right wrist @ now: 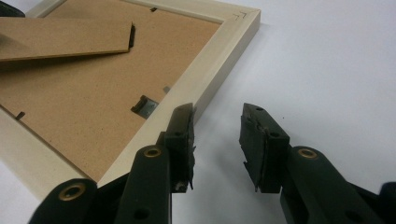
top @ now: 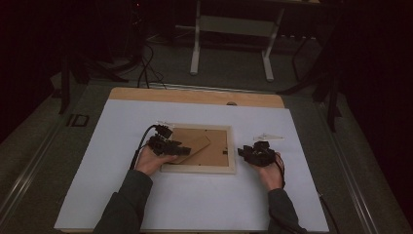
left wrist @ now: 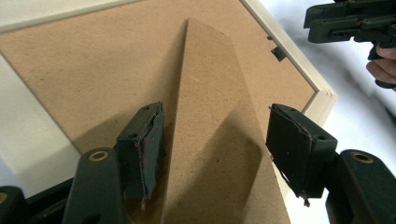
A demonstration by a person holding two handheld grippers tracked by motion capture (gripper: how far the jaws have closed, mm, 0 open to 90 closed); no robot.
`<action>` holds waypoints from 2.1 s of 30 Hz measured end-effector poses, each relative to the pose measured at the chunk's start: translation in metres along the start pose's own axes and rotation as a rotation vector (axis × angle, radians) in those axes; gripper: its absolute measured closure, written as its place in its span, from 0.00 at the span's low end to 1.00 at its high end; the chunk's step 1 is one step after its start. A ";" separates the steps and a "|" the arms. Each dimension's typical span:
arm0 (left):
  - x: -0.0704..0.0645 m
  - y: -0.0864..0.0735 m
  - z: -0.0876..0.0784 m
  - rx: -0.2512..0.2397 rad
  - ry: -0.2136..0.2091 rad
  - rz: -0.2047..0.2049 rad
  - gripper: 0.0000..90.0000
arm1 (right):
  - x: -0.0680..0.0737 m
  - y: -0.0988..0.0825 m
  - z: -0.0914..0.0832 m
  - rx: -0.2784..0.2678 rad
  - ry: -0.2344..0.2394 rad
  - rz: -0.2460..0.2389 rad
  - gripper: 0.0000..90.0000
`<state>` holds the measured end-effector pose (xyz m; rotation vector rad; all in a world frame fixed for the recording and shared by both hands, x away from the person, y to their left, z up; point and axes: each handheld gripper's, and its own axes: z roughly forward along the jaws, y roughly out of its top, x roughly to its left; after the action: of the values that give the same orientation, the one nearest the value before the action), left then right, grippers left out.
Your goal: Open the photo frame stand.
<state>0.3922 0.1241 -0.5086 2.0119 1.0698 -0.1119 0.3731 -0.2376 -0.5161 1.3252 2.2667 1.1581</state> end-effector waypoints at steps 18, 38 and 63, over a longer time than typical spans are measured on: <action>-0.005 -0.001 0.008 0.056 0.020 0.057 0.46 | 0.001 0.001 0.001 -0.003 0.014 -0.005 0.70; -0.018 0.000 0.007 0.051 0.094 0.153 0.46 | 0.003 0.003 -0.001 -0.007 0.015 -0.011 0.69; -0.032 -0.004 0.002 -0.001 0.160 0.235 0.46 | 0.004 0.022 -0.002 0.009 0.016 -0.052 0.69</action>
<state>0.3692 0.1032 -0.4986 2.1580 0.9208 0.1746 0.3829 -0.2294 -0.4981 1.2562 2.3058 1.1470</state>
